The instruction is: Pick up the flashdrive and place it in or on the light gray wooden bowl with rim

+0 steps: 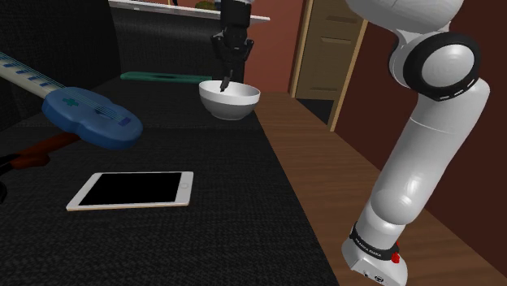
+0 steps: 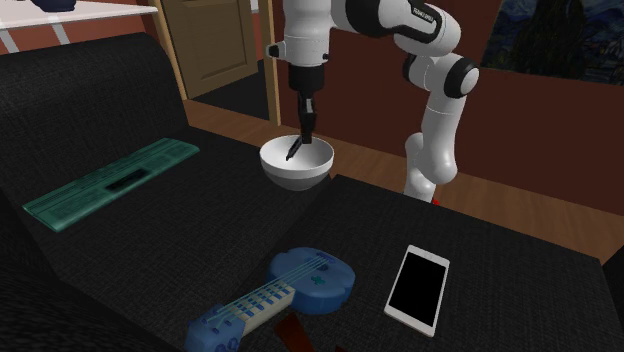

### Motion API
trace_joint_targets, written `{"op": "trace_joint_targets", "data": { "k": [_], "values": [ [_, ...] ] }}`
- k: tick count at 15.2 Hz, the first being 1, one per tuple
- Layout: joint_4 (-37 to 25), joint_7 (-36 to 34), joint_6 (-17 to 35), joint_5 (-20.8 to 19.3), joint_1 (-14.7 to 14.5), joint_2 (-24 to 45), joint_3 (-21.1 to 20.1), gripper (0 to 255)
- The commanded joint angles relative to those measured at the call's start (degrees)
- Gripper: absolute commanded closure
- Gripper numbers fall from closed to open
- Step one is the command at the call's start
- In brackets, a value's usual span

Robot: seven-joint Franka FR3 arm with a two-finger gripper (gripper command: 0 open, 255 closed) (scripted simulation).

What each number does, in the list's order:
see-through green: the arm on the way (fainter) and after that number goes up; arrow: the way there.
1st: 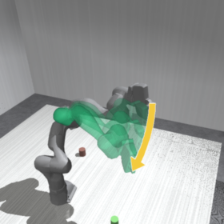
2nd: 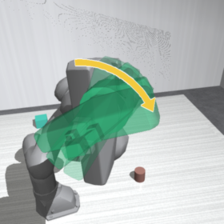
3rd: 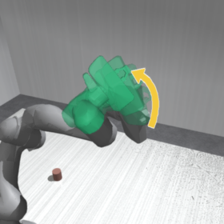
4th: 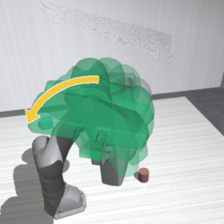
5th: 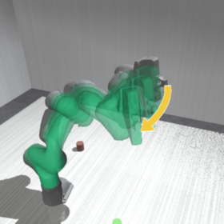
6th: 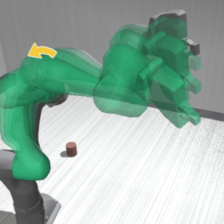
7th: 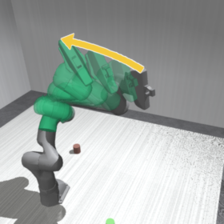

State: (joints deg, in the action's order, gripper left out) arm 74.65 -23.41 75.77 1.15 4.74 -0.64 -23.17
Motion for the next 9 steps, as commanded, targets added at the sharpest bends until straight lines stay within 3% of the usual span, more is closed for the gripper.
{"op": "trace_joint_targets", "data": {
  "k": [1,6,9],
  "values": [
    [2.98,0.28,1.93,0.48,0.17,-1.18,0.18,255],
    [10.28,1.11,6.79,1.48,0.50,-3.81,0.66,255],
    [10.28,1.11,6.79,1.48,0.50,-3.81,0.66,255]
  ]
}}
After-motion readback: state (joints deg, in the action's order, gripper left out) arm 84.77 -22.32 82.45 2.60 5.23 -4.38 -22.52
